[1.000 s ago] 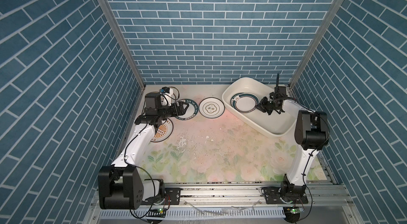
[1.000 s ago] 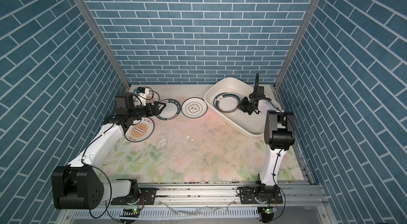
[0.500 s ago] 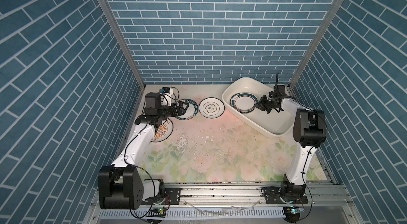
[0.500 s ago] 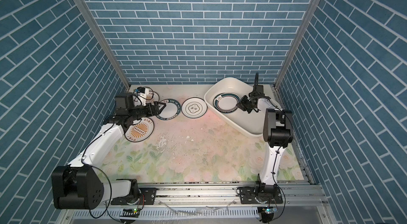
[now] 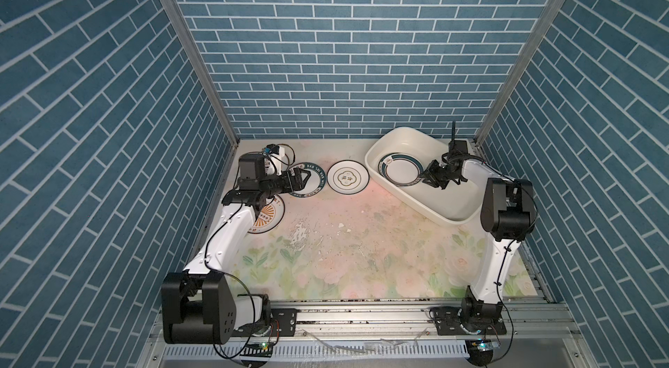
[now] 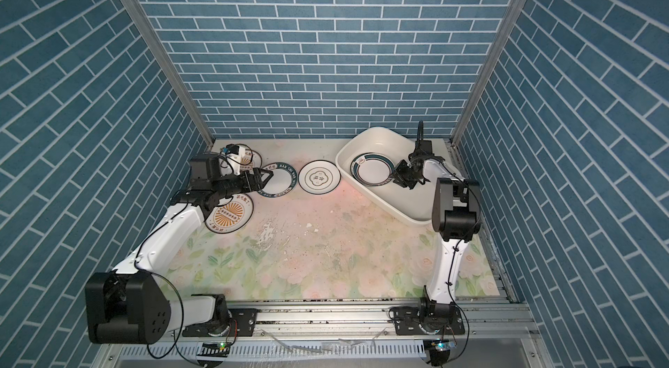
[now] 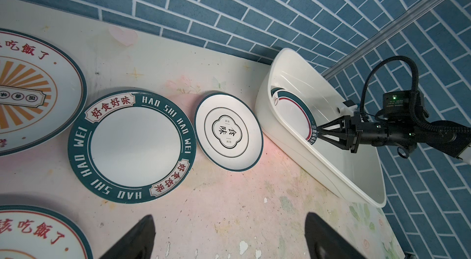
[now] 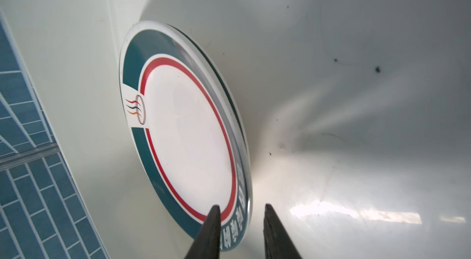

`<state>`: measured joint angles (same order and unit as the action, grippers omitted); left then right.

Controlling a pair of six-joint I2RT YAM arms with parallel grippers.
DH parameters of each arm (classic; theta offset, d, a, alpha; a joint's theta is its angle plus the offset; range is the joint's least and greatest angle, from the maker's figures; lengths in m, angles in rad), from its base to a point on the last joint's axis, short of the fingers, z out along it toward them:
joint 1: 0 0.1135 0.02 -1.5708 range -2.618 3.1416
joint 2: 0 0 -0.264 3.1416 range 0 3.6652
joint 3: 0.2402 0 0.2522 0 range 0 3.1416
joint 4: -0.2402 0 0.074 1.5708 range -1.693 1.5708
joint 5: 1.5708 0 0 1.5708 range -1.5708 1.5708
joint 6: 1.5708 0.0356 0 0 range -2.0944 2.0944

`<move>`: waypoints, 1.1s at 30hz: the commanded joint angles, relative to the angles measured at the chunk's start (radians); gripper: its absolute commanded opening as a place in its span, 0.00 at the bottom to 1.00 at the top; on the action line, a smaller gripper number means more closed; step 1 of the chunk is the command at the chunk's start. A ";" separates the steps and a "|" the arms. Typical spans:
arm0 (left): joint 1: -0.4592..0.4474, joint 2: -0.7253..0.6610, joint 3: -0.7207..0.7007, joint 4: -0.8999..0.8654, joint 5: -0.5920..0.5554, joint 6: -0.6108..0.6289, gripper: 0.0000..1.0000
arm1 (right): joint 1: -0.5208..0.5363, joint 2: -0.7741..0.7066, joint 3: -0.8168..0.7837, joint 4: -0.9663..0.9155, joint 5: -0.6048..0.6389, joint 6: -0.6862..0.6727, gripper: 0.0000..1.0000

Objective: Place the plates into the plastic bin on the countertop
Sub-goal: Place the plate in the plastic bin, then move the plate to the plastic bin.

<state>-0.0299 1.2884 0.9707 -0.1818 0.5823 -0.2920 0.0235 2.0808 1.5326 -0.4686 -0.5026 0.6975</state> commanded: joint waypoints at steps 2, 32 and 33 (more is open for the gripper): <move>0.005 -0.014 -0.007 0.014 0.011 0.004 0.93 | 0.001 -0.051 0.031 -0.083 0.049 -0.057 0.31; 0.005 -0.029 -0.010 0.012 0.013 0.003 0.93 | 0.020 -0.009 0.076 -0.112 0.086 -0.058 0.31; 0.007 -0.028 -0.010 0.013 0.013 0.004 0.93 | 0.021 -0.005 0.072 -0.105 0.082 -0.056 0.31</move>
<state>-0.0299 1.2678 0.9688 -0.1814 0.5854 -0.2920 0.0391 2.0682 1.5787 -0.5449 -0.4385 0.6716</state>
